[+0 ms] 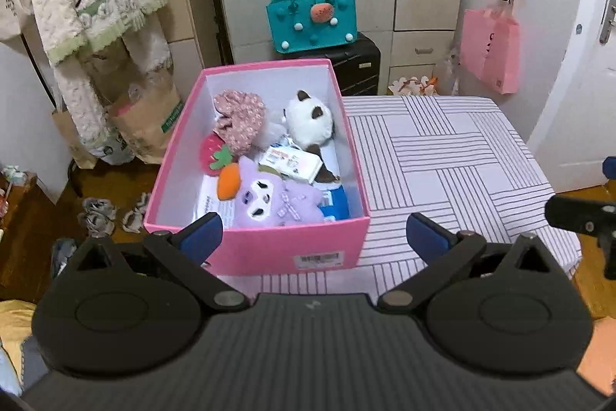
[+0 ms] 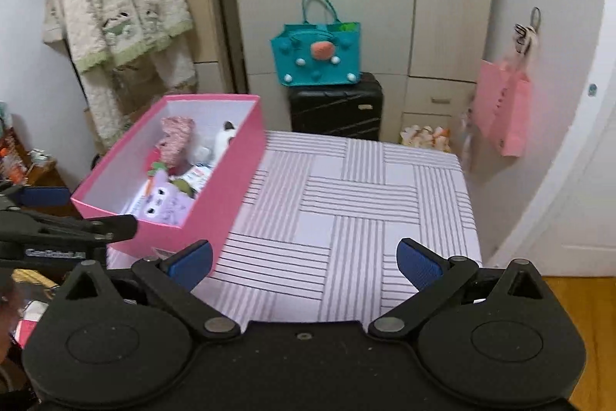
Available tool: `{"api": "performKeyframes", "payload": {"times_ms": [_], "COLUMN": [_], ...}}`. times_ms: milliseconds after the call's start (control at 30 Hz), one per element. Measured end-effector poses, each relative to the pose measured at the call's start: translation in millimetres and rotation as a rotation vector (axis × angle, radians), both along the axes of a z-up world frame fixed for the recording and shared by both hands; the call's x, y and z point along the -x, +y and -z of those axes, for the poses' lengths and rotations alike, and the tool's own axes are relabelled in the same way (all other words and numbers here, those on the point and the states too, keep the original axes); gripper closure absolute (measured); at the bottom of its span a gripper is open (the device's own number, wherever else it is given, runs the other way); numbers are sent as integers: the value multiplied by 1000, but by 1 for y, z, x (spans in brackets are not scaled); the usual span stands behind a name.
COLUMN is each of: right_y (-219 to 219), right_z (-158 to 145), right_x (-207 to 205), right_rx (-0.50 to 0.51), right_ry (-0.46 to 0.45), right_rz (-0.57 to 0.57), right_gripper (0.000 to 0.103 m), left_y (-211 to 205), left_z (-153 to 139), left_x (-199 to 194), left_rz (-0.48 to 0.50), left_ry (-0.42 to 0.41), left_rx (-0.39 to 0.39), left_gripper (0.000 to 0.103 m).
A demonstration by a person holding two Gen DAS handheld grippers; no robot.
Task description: Organize soft objects
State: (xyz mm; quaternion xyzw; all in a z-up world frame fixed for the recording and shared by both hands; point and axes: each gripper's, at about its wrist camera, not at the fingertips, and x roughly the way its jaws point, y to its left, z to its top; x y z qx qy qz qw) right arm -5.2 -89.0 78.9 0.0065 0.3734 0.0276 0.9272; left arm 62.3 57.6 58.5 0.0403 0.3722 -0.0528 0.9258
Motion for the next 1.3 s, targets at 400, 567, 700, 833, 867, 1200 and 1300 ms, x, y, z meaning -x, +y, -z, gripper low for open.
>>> {"api": "performKeyframes", "payload": {"times_ms": [400, 567, 700, 833, 867, 1200, 1300], "right_y": [-1, 7, 11, 14, 15, 19, 19], "right_z": [11, 12, 13, 15, 15, 21, 26], "right_x": [6, 10, 14, 19, 20, 28, 30], "right_rx": [-4, 25, 50, 75, 82, 136, 111], "right_ry": [14, 7, -10, -33, -42, -80, -71], "right_rz": [26, 26, 43, 66, 76, 126, 103], "right_gripper": [0, 0, 0, 0, 0, 0, 0], "left_y": [-7, -5, 0, 2, 2, 1, 1], "left_z": [7, 8, 9, 11, 12, 19, 20], "left_x": [8, 9, 11, 14, 15, 25, 28], "left_rz": [17, 15, 4, -7, -5, -11, -20], "left_ry": [25, 23, 10, -14, -22, -90, -125], "left_rx": [-8, -5, 3, -13, -16, -22, -33], "left_gripper": [0, 0, 0, 0, 0, 0, 0]}}
